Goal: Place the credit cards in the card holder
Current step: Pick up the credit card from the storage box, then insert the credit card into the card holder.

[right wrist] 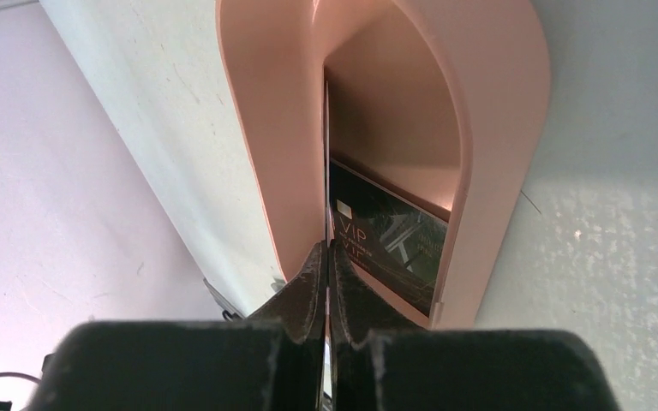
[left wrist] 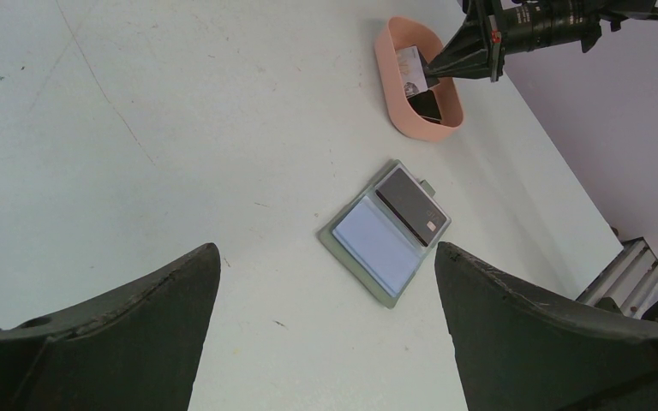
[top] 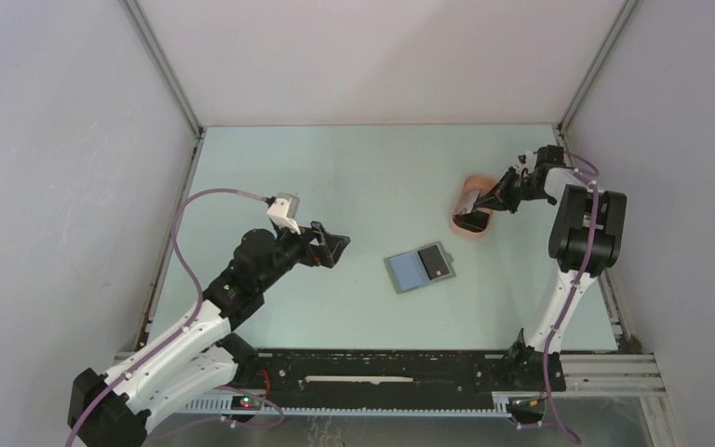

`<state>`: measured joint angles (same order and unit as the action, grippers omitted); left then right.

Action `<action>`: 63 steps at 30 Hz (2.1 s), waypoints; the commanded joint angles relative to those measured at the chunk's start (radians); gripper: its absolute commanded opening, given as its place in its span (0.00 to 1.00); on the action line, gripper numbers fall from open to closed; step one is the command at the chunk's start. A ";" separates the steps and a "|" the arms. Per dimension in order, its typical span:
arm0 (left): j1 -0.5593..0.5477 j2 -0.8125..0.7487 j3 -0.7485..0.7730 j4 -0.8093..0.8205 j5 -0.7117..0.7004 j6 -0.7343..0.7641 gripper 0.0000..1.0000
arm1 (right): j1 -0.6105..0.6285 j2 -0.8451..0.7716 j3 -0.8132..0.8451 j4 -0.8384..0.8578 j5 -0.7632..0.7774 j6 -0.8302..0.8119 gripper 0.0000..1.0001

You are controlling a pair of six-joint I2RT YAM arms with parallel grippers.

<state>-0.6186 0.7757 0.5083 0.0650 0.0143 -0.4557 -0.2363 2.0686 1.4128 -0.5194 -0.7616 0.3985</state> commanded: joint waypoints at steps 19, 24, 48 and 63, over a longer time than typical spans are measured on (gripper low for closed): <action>0.010 -0.030 0.001 0.032 0.035 -0.012 1.00 | -0.011 -0.225 0.011 -0.156 0.173 -0.193 0.00; 0.011 -0.035 -0.044 0.146 0.099 -0.040 1.00 | -0.008 -0.381 -0.055 -0.165 0.130 -0.325 0.00; -0.147 0.337 -0.185 1.338 0.420 -0.119 0.99 | 0.214 -1.045 -0.364 -0.224 -0.784 -0.957 0.00; -0.288 0.660 0.093 1.357 0.471 -0.143 0.73 | 0.327 -0.980 -0.392 -0.201 -0.779 -0.935 0.00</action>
<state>-0.8890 1.4044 0.5373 1.3678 0.4507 -0.5957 0.0700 1.0847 1.0199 -0.7235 -1.5215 -0.5182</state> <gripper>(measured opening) 0.795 0.007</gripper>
